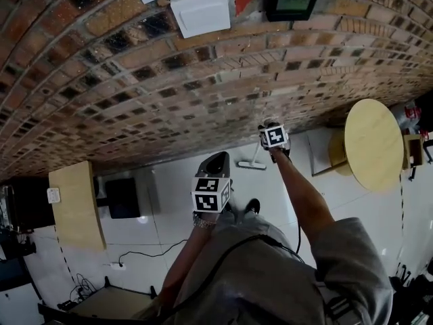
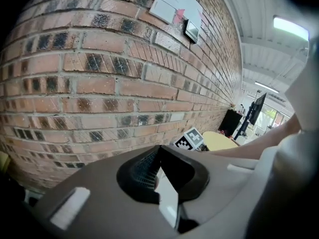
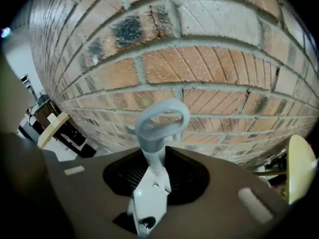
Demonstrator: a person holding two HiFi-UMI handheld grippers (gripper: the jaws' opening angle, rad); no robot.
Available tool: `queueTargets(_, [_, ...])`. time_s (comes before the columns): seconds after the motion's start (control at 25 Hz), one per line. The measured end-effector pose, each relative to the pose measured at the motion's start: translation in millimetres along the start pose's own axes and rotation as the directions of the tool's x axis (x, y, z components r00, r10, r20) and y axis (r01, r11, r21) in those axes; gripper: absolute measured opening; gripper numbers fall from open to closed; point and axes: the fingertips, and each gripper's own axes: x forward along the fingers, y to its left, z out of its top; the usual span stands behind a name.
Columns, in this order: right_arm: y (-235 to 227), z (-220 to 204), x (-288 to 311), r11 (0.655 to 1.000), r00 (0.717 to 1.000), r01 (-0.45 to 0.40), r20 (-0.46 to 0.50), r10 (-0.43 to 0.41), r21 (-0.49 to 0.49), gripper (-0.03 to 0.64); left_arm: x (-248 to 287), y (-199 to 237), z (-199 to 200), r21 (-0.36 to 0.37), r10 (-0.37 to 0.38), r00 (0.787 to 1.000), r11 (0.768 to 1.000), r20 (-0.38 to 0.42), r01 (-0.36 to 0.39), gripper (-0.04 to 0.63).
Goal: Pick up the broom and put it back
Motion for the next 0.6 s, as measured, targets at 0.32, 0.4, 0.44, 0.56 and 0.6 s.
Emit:
queueTargets(0.32, [38.3, -29.3, -75.6, 0.999, 0.993, -0.031, 0.109, 0.034, -0.027, 0.094, 2.0, -38.7, 9.4, 0.055, -0.092, 0.995, 0.994, 0.024, 0.091, 0.000])
queueTargets(0.4, [50.7, -24.2, -100.1, 0.998, 0.986, -0.039, 0.158, 0.047, -0.055, 0.094, 1.4, -44.6, 12.3, 0.065, -0.108, 0.994, 0.992, 0.033, 0.105, 0.000])
queueTargets(0.44, [57.1, -19.3, -114.3, 0.997, 0.982, -0.040, 0.184, 0.052, -0.068, 0.094, 1.0, -47.0, 14.0, 0.069, -0.114, 0.993, 0.991, 0.039, 0.111, 0.000])
queueTargets(0.56, [73.6, -2.2, -158.0, 0.997, 0.969, -0.031, 0.242, 0.046, -0.065, 0.094, -0.4, -51.5, 20.2, 0.078, -0.124, 0.991, 0.990, 0.056, 0.120, 0.000])
queueTargets(0.6, [78.8, 4.0, -171.4, 0.998, 0.967, -0.025, 0.253, 0.040, -0.060, 0.094, -0.6, -52.3, 22.9, 0.079, -0.127, 0.990, 0.989, 0.063, 0.122, 0.000])
